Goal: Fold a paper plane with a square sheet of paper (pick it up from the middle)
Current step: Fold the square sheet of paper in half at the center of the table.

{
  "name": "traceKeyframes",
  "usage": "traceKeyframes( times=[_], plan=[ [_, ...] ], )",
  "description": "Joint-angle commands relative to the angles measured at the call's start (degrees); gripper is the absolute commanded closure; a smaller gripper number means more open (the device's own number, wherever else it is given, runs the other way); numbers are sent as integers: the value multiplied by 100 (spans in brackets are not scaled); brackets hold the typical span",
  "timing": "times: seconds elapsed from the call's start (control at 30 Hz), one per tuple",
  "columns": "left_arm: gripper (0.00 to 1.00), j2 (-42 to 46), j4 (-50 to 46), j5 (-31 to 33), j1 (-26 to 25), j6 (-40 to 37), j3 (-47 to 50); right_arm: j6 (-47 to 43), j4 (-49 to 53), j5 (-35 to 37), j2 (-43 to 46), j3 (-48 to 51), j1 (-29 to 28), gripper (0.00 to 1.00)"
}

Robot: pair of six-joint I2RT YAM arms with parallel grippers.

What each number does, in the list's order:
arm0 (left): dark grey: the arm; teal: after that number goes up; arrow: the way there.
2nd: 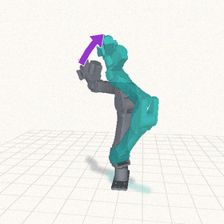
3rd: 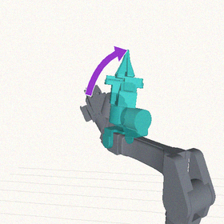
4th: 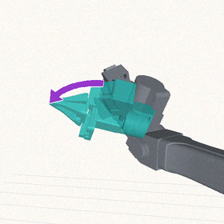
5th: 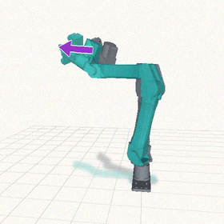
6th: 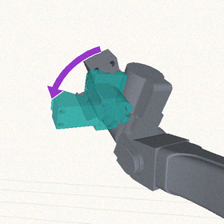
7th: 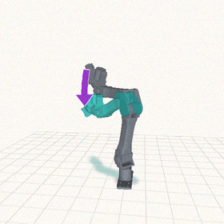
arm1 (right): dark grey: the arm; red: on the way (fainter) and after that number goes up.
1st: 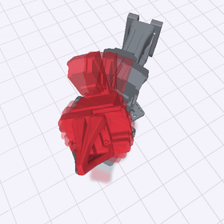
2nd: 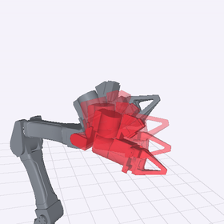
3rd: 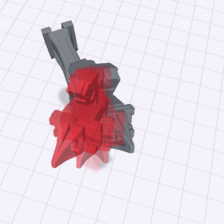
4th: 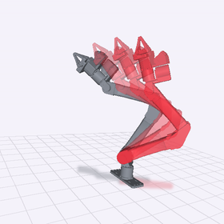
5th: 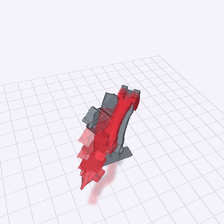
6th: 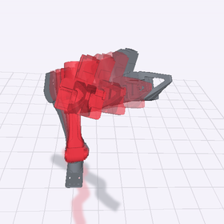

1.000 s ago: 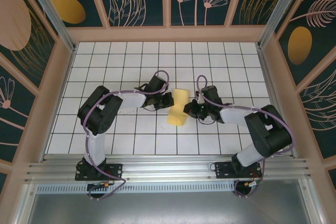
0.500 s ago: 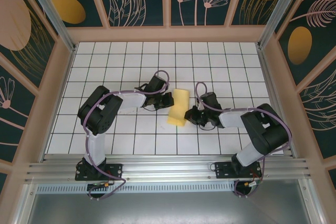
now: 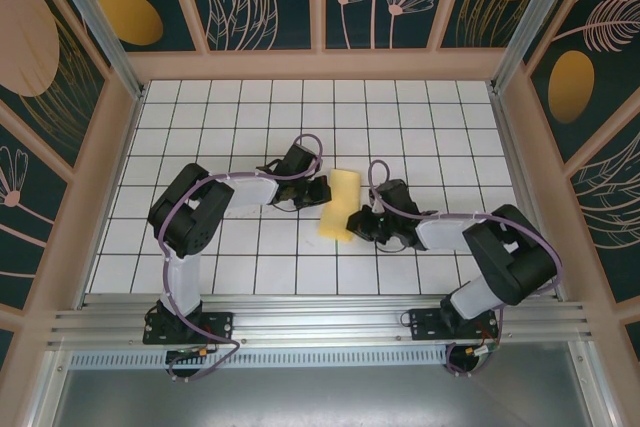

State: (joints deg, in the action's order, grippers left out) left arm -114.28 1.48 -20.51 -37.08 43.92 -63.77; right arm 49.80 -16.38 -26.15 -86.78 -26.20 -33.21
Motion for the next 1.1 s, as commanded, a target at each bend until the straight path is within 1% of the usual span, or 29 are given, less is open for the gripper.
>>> traceKeyframes(
  times=[0.0, 0.1, 0.43, 0.53, 0.7, 0.83, 0.9, 1.07],
  plan=[
    [100, -408, -525, 329, -21, -134, 110, 127, -140, 208, -130, 211, -33, 91],
    [100, -411, -517, 330, -21, -130, 119, 60, 0, 277, -115, 164, -25, 91],
    [100, -409, -525, 324, -23, -134, 110, 98, -6, -111, 499, 58, -79, 90],
    [100, -413, -525, 320, -23, -134, 110, 65, -16, -220, 448, 91, -112, 90],
    [100, -420, -530, 315, -23, -140, 119, 69, -6, -322, 85, 115, -235, 90],
    [100, -412, -551, 319, -17, -163, 110, -44, 384, -93, -216, 49, -273, 90],
    [100, -408, -558, 329, -19, -165, 94, -77, 610, 85, -204, -3, -266, 90],
    [100, -404, -583, 320, -23, -187, 84, 13, 597, -85, 182, -119, -272, 90]
  ],
)
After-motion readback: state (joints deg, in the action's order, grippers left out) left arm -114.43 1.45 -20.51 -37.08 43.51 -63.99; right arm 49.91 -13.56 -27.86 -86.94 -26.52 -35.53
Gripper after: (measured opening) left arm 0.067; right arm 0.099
